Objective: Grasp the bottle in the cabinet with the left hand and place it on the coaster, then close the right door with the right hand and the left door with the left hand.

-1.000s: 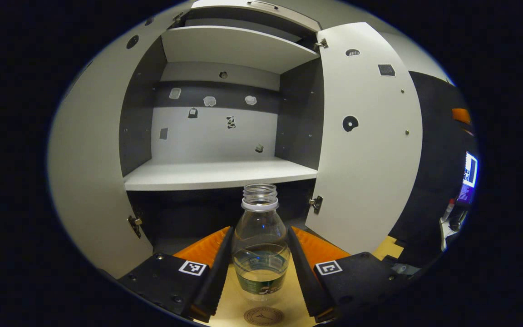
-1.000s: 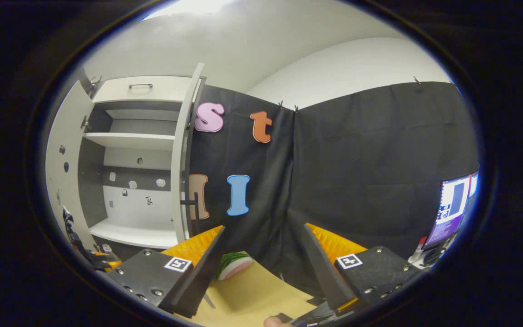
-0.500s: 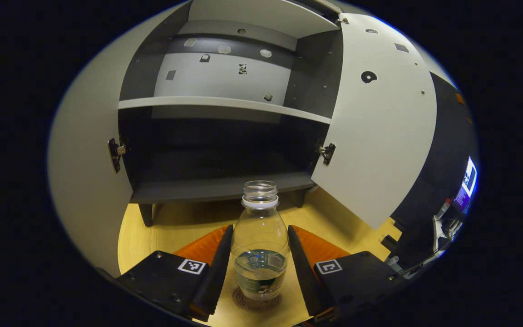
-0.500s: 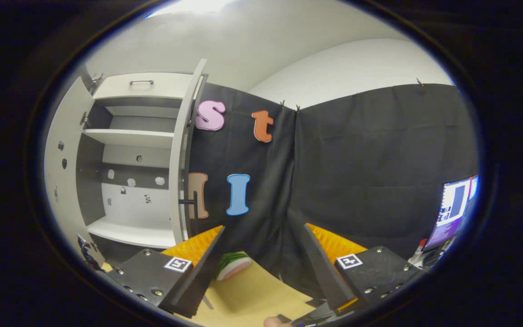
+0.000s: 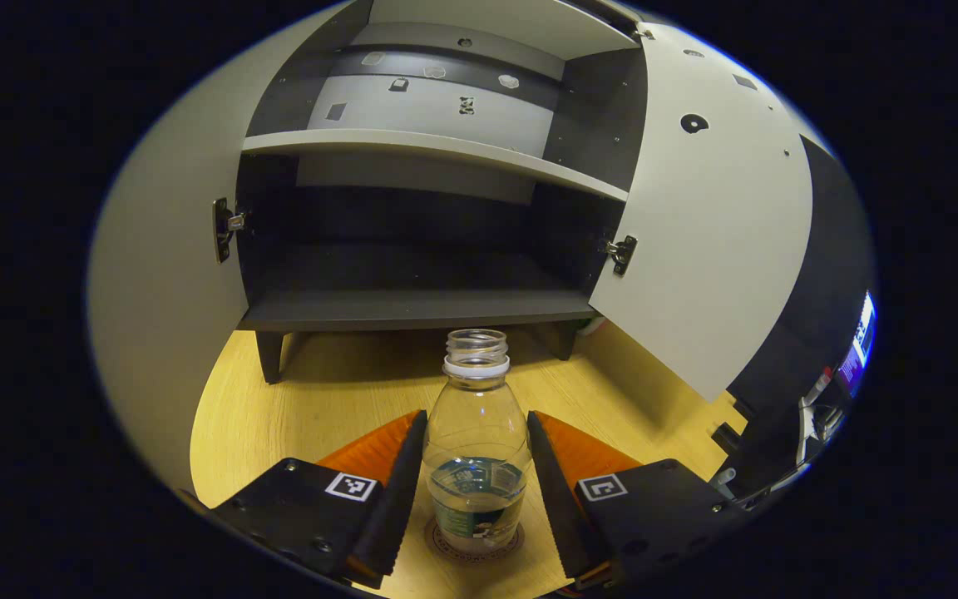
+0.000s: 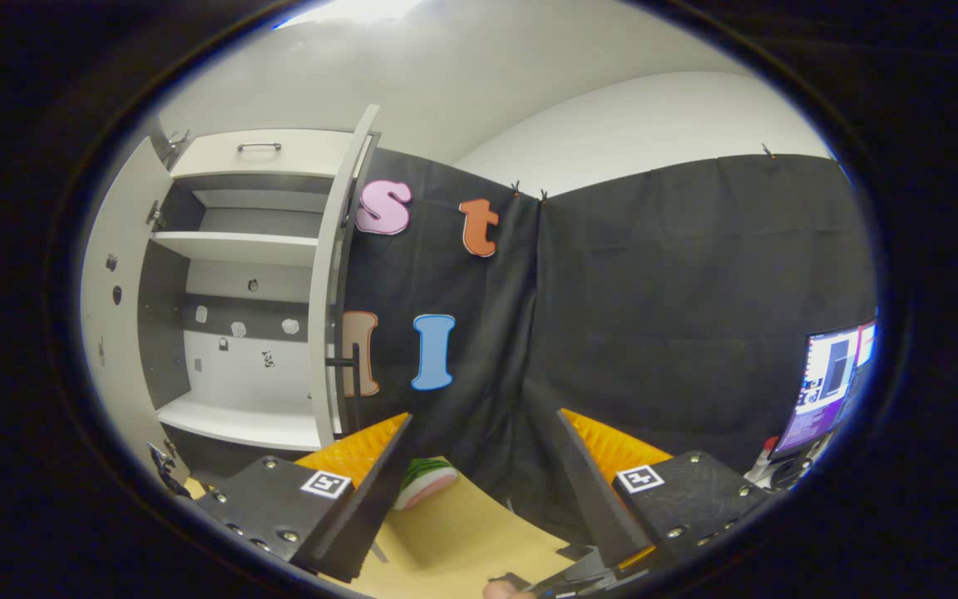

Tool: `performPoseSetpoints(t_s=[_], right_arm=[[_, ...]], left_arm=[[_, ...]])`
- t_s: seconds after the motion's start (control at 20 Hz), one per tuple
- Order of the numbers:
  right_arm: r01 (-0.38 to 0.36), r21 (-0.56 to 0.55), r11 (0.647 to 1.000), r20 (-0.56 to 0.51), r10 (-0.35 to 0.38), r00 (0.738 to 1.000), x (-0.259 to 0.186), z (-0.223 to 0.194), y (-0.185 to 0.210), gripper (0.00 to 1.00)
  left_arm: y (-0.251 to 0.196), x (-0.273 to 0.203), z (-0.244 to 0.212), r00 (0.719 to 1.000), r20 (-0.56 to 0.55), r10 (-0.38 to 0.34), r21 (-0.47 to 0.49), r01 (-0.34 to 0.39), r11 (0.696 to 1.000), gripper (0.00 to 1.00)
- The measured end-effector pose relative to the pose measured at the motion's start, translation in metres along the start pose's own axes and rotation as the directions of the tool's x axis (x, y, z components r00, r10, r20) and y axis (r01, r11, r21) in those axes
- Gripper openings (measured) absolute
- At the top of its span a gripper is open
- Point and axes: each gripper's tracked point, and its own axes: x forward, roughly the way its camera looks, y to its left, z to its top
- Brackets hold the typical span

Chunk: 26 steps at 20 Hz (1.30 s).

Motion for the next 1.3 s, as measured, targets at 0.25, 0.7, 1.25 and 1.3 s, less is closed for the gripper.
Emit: performPoseSetpoints(t_s=[0.25, 0.7, 1.25, 1.3], right_arm=[[-0.006, 0.008, 1.000, -0.005, 0.006, 1.000, -0.004, -0.003, 0.002, 1.00], [-0.042, 0.006, 0.999, -0.025, 0.042, 0.999, -0.006, -0.013, 0.015, 1.00], [-0.067, 0.026, 0.997, -0.051, 0.069, 0.996, 0.000, -0.024, 0.022, 1.00], [-0.069, 0.029, 0.997, -0.054, 0.071, 0.996, 0.001, -0.025, 0.023, 1.00]], left_arm=[[-0.007, -0.011, -0.002, 1.000, 0.030, -0.004, 0.040, 0.003, 0.999, 0.74], [-0.011, -0.039, -0.014, 1.000, 0.030, -0.007, 0.053, 0.005, 0.999, 0.75], [-0.019, -0.053, -0.026, 1.000, -0.027, -0.003, 0.087, 0.006, 0.996, 0.80], [-0.019, -0.054, -0.026, 1.000, -0.030, -0.001, 0.094, 0.004, 0.996, 0.80]])
